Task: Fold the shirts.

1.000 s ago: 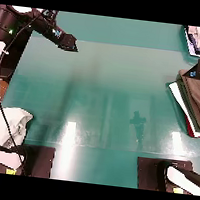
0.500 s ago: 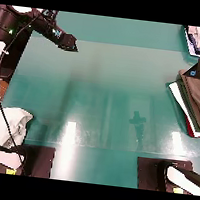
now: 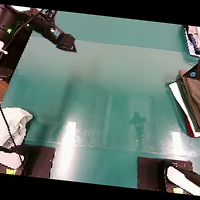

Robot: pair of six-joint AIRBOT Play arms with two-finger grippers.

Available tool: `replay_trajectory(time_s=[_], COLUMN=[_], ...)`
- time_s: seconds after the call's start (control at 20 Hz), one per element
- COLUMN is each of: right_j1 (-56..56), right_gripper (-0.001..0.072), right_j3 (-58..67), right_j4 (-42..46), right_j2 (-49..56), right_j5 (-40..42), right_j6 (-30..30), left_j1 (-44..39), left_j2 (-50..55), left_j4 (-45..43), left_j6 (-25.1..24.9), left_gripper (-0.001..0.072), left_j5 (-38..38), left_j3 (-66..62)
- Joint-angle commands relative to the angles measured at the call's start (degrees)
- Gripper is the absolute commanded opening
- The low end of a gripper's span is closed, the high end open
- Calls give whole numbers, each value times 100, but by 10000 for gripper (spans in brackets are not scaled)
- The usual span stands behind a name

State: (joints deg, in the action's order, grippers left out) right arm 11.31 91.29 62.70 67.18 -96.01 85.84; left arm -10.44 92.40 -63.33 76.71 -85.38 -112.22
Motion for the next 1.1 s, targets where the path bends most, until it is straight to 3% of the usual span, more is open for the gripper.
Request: replay_trajectory(time_s=[0.0, 0.25, 0.5, 0.55, 0.6, 0.65, 0.8, 1.05], right_j1=[-2, -2, -2, -2, -2, -2, -2, -2], right_gripper=[18, 18, 19, 18, 18, 18, 18, 18], right_j3=[4, 4, 2, 2, 2, 2, 2, 2], right_j4=[-2, -4, -4, -4, -4, -2, -2, -4], right_j2=[0, 0, 0, 0, 0, 0, 0, 0], right_j5=[13, -39, -46, -48, -52, -59, -57, -57], right_j6=[-15, -44, -249, -254, -256, -264, -302, -302], left_j1=[59, 61, 61, 61, 59, 61, 61, 59], left_j2=[-396, -1932, -3646, -3884, -4061, -4201, -4282, -4275], left_j4=[-1139, -2647, -3567, -3681, -3786, -3954, -4579, -4688], left_j6=[273, 391, 608, 686, 874, 1128, 1637, 1939], left_gripper=[25, 26, 28, 141, 436, 667, 676, 674], left_j5=[-887, -1237, -1086, -1012, -909, -730, -365, 350], left_j3=[-68, 745, 3641, 4304, 4898, 5499, 6787, 7790])
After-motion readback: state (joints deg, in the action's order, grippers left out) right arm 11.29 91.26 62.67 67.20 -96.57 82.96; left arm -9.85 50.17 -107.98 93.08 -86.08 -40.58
